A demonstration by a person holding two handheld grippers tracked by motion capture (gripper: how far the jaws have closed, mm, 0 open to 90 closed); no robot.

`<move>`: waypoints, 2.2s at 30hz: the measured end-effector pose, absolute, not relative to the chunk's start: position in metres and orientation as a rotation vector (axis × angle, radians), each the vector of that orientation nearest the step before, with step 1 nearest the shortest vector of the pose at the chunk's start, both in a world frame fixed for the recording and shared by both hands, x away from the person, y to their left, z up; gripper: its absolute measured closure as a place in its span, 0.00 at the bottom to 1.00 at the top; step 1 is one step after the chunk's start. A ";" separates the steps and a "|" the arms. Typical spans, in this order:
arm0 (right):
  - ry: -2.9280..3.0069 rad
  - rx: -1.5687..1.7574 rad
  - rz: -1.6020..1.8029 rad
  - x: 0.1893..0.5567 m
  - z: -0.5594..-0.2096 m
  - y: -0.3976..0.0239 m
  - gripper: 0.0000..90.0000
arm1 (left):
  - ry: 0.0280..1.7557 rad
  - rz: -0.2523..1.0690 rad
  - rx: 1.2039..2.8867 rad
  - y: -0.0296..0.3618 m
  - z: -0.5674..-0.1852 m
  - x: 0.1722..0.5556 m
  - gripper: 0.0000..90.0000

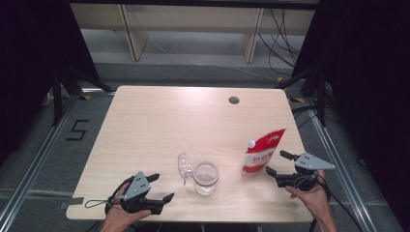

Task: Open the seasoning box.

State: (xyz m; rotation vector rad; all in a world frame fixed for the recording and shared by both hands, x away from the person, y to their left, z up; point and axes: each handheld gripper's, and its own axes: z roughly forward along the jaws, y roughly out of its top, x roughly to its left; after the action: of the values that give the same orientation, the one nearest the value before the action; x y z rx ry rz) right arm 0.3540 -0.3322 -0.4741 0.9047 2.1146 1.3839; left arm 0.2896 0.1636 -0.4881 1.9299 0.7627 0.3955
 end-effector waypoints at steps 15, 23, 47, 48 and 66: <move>2.133 0.792 1.402 0.378 -0.482 -0.329 0.16 | 0.740 0.406 1.945 0.163 -0.487 0.288 0.21; 2.153 0.769 1.440 0.387 -0.486 -0.328 0.14 | 0.750 0.390 1.941 0.161 -0.488 0.288 0.21; 2.114 0.901 1.352 0.361 -0.477 -0.319 0.43 | 0.744 0.399 1.962 0.161 -0.489 0.289 0.21; 2.116 0.928 1.356 0.359 -0.476 -0.317 0.44 | 0.746 0.401 1.960 0.161 -0.489 0.289 0.21; 2.032 1.078 1.341 0.337 -0.477 -0.301 0.51 | 0.747 0.408 1.968 0.161 -0.489 0.289 0.21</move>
State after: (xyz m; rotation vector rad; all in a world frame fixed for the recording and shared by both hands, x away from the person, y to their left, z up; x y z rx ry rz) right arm 0.3368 -0.3012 -0.4768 1.0776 2.0320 1.3407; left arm 0.2892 0.1606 -0.4887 1.9681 0.7473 0.4078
